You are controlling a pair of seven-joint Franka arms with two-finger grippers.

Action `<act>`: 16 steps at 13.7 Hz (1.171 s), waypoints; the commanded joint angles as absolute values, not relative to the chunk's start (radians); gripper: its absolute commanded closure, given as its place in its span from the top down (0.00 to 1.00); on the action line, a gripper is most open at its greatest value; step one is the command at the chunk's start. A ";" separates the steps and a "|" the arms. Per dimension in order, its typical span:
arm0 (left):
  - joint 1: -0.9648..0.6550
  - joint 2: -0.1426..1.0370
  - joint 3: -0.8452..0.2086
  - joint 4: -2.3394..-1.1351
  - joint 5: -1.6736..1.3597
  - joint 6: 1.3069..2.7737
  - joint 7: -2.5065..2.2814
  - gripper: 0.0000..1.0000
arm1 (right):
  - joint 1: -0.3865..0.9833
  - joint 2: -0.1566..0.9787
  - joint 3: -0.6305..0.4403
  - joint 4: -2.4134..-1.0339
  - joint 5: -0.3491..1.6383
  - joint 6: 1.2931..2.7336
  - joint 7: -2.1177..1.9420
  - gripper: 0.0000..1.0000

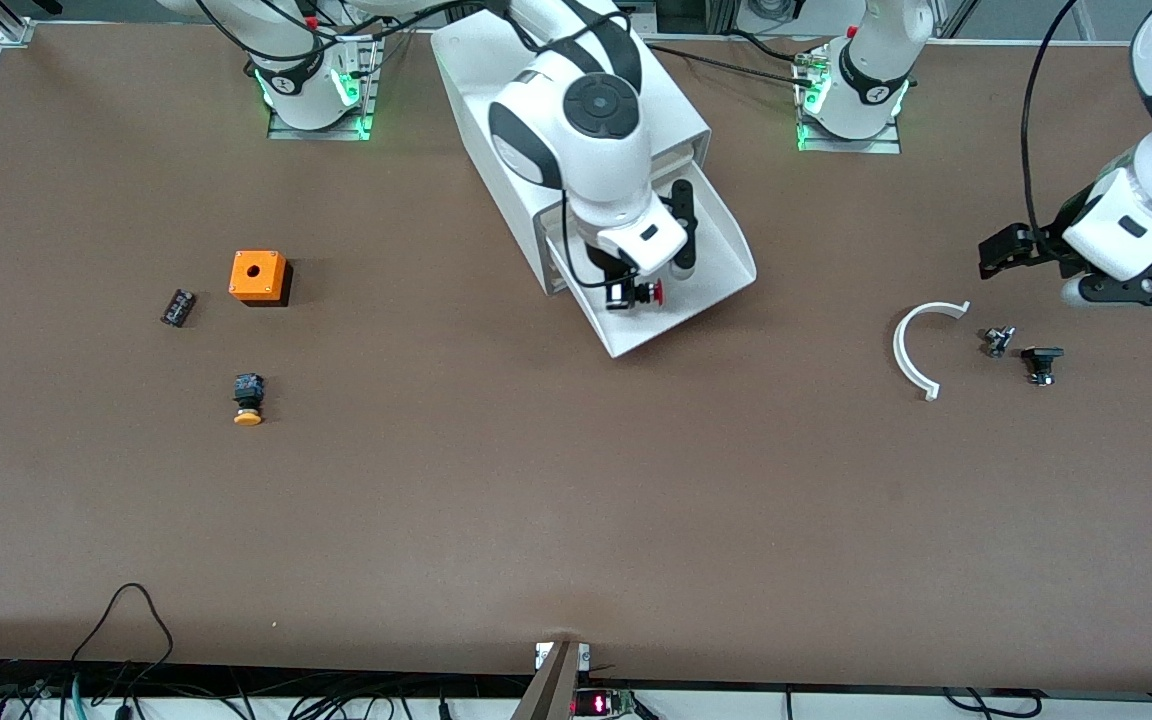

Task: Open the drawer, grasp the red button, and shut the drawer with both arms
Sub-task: 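Grasp the red mushroom button in the drawer with the right gripper, then lift the red button out with the right gripper while the left gripper reaches the drawer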

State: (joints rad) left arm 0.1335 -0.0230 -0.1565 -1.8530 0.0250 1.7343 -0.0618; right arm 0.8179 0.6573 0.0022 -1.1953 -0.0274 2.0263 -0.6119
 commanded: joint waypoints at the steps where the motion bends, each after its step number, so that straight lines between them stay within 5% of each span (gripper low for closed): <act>1: 0.097 0.041 -0.170 -1.836 0.032 1.787 -0.149 1.00 | 0.758 0.606 -0.029 -1.187 -0.037 2.016 -0.430 0.24; 9: -0.086 0.259 -0.213 -1.962 -0.095 2.220 -0.498 1.00 | 0.482 0.469 -0.112 -1.553 -0.040 2.016 0.116 0.24; 12: -0.190 0.302 -0.213 -2.054 -0.097 2.377 -0.648 1.00 | 0.370 0.485 -0.112 -1.716 -0.054 2.184 0.121 0.24; 16: -0.261 0.279 -0.287 -2.146 -0.254 2.396 -0.729 1.00 | 0.288 0.544 -0.110 -1.853 -0.055 2.413 0.091 0.25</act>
